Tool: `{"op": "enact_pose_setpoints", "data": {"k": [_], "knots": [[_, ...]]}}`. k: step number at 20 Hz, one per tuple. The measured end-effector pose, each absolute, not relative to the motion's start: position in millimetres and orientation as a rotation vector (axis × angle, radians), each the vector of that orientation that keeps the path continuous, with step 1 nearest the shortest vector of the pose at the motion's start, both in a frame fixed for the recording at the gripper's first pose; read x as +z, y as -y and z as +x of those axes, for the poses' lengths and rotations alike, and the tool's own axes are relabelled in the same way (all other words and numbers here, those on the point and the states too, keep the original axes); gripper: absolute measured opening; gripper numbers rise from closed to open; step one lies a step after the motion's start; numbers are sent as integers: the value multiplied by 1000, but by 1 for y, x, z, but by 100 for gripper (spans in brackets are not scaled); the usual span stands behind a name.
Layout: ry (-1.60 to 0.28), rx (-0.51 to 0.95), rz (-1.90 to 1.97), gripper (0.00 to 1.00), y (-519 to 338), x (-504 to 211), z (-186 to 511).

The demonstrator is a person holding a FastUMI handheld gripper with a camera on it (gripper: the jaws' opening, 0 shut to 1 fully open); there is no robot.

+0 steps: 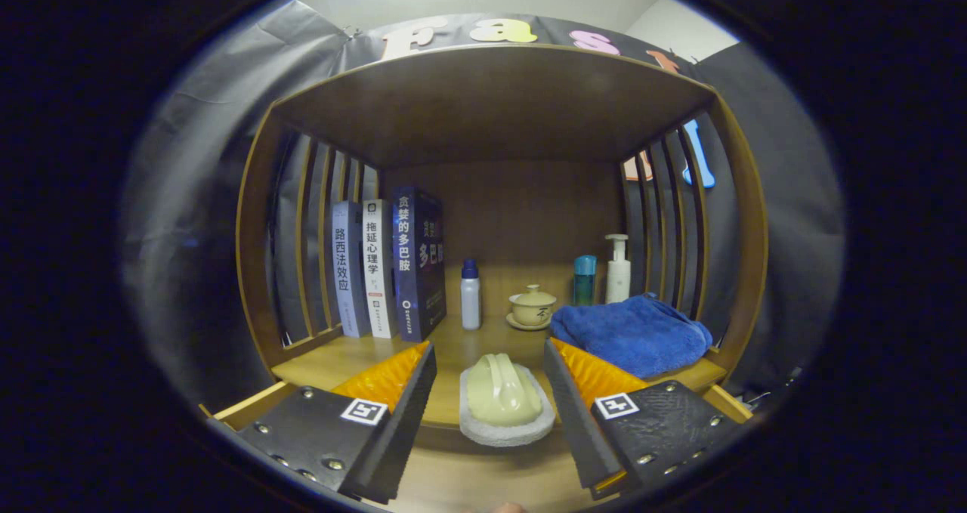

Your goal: Pull open the drawer, take out the items inside it, and place them on the countertop above the cabinet.

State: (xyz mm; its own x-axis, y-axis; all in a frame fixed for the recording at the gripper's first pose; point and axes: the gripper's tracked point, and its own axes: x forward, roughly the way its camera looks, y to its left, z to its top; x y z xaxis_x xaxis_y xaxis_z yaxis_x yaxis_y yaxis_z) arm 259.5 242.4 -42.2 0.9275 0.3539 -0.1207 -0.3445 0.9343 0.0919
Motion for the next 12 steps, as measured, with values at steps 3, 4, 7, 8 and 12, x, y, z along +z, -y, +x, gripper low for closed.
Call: {"op": "enact_pose_setpoints", "data": {"k": [3,4,7,8,12], "knots": [[-136,358,69,85,-242,-42,260],[-135,359,69,85,-242,-42,260],[-129,358,69,85,-242,-40,259],[-118,358,70,85,-242,-38,258],[-83,370,70,85,-238,-29,224]]}}
